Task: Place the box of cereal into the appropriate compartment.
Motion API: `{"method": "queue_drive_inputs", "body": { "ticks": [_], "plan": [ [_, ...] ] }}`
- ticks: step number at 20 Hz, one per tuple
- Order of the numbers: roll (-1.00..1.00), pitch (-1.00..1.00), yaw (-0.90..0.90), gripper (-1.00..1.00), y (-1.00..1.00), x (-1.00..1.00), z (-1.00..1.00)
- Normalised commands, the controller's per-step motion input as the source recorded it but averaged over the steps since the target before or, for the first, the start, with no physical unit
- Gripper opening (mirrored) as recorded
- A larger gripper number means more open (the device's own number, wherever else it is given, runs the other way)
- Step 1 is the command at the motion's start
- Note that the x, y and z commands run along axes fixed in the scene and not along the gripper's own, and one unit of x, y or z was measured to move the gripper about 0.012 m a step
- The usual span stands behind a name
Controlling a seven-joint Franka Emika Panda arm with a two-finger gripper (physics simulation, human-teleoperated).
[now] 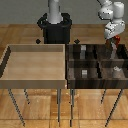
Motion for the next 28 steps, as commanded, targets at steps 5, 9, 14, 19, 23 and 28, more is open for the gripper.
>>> {"method": "queue_drive_inputs", "body": {
  "ticks": [5, 9, 14, 19, 23, 28],
  "plan": [
    [0.0, 0.0, 0.0, -1.0, 0.0, 0.03, -0.6],
    [0.0, 0.0, 0.0, -1.0, 0.0, 0.25, 0.0],
    [0.0, 0.0, 0.0, -1.0, 0.0, 0.0, -0.2],
    [0.0, 0.0, 0.0, -1.0, 0.0, 0.0, -0.6],
    [0.0, 0.0, 0.0, -1.0, 0.0, 0.0, -1.0],
    [0.0, 0.0, 0.0, 1.0, 0.0, 0.0, 0.0]
  ]
}}
